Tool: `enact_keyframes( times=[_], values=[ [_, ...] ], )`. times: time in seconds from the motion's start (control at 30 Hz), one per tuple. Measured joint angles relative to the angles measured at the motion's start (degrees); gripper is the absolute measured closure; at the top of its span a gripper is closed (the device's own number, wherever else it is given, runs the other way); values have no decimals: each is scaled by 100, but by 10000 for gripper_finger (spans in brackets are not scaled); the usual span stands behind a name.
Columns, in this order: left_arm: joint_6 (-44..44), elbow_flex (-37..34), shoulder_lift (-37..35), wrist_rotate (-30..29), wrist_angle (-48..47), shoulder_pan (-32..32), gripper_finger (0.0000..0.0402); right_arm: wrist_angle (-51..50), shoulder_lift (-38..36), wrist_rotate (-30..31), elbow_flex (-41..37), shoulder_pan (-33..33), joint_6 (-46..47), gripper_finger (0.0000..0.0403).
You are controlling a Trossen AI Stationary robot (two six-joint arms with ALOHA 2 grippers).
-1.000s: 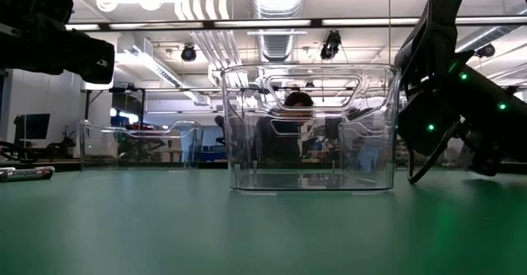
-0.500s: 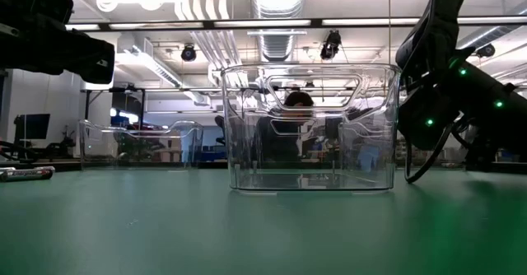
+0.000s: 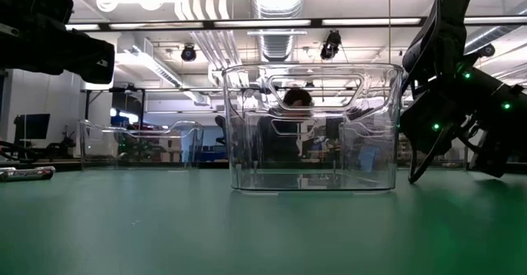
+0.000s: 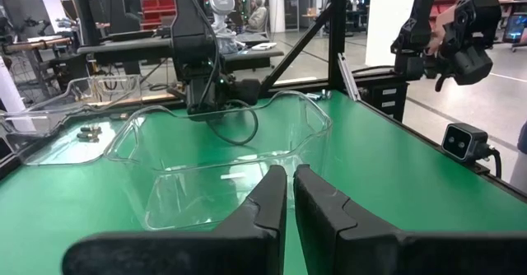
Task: Sort batteries
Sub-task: Put the white battery into the bottom transparent bin
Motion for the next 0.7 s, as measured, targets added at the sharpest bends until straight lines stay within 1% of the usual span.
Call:
enact_keyframes(
  times=[0.3, 0.47, 0.7],
  values=[
    [-1, 0, 0, 0, 2, 0, 394, 47, -41, -20, 65, 4, 145, 377],
    [0, 1, 0, -1, 2, 0, 394, -112, -445, 202, 287, 2, 143, 378],
    [0, 1, 0, -1, 2, 0, 394, -910, -1500, 421, 881, 0, 473, 381]
  ],
)
